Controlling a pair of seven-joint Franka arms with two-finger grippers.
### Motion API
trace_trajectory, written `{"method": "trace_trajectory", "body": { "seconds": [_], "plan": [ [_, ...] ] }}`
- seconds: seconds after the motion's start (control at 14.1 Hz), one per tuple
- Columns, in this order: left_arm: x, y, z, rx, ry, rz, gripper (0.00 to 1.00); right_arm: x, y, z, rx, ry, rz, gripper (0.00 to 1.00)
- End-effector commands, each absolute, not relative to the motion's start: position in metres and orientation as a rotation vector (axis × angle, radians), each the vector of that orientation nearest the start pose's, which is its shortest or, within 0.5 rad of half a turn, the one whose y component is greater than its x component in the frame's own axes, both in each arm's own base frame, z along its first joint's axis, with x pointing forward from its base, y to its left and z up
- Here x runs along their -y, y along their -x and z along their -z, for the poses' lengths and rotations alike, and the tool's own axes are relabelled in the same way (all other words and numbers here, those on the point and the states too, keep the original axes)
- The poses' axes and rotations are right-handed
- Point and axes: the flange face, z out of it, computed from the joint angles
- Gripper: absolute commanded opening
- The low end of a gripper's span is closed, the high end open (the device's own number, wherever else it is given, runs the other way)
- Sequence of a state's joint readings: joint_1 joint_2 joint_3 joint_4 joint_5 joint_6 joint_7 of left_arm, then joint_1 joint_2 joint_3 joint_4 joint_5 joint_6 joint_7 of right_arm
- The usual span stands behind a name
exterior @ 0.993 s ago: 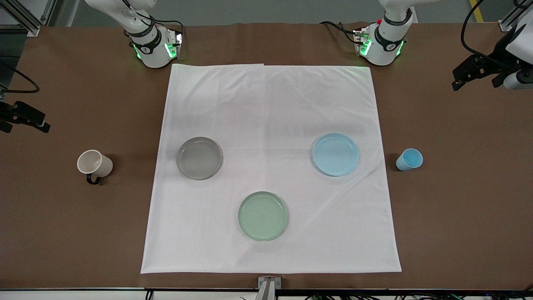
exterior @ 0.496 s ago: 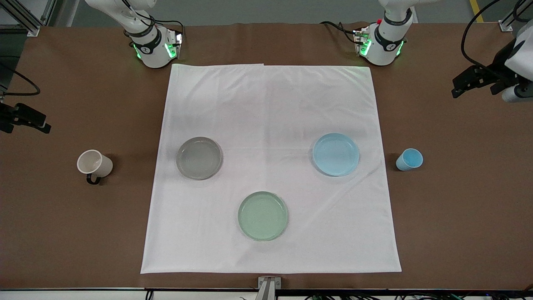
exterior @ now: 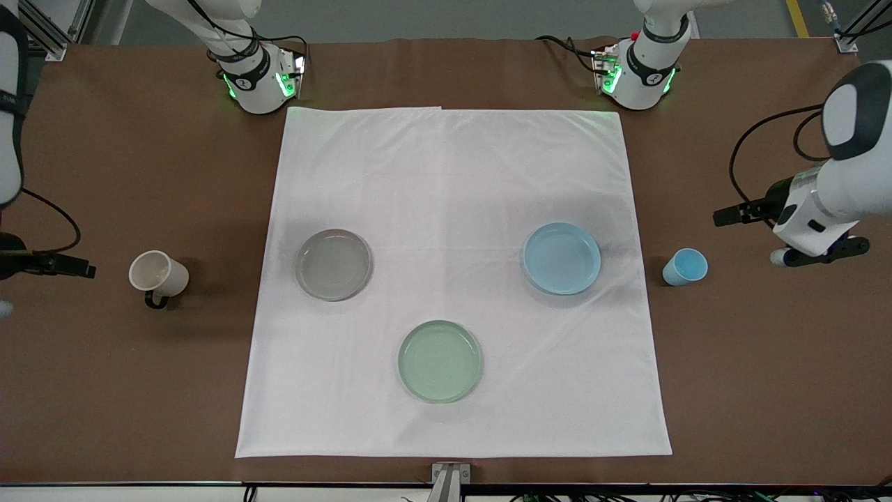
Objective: Place blue cup in blue plate and white mug in gray plate
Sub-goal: 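Reach the left gripper to the blue cup while the right gripper reaches the mug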
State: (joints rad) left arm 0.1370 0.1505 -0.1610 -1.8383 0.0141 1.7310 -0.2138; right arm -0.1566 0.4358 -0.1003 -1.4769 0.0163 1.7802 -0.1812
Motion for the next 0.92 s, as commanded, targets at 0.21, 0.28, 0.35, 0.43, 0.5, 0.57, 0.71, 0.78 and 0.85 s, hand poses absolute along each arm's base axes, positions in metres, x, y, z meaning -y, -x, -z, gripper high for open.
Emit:
{"method": "trace_trajectory", "body": {
  "seconds": [0.21, 0.28, 0.35, 0.43, 0.5, 0.57, 0.71, 0.78, 0.85],
  "plan": [
    [-0.039, -0.583, -0.311, 0.47, 3.099, -0.454, 1.0, 0.162, -0.655, -0.302, 0.057, 3.171, -0.01, 1.0],
    [-0.045, -0.586, -0.298, 0.485, 3.103, -0.437, 0.99, 0.163, -0.653, -0.287, 0.125, 3.175, 0.014, 1.0],
    [-0.051, -0.588, -0.288, 0.494, 3.104, -0.427, 0.98, 0.164, -0.65, -0.271, 0.144, 3.175, 0.016, 1.0],
    [-0.053, -0.589, -0.281, 0.499, 3.105, -0.429, 0.96, 0.163, -0.649, -0.264, 0.147, 3.176, 0.016, 1.0],
    [-0.058, -0.59, -0.271, 0.513, 3.105, -0.432, 0.92, 0.161, -0.646, -0.256, 0.148, 3.173, 0.007, 1.0],
    [-0.06, -0.592, -0.264, 0.517, 3.109, -0.42, 0.89, 0.16, -0.64, -0.249, 0.142, 3.168, -0.016, 1.0],
    [-0.06, -0.594, -0.249, 0.532, 3.116, -0.412, 0.84, 0.159, -0.634, -0.241, 0.137, 3.159, -0.045, 1.0],
    [-0.06, -0.593, -0.245, 0.534, 3.117, -0.422, 0.83, 0.162, -0.632, -0.239, 0.13, 3.157, -0.056, 1.0],
    [-0.06, -0.593, -0.245, 0.534, 3.117, -0.424, 0.82, 0.162, -0.628, -0.235, 0.123, 3.152, -0.069, 0.99]
  ]
}}
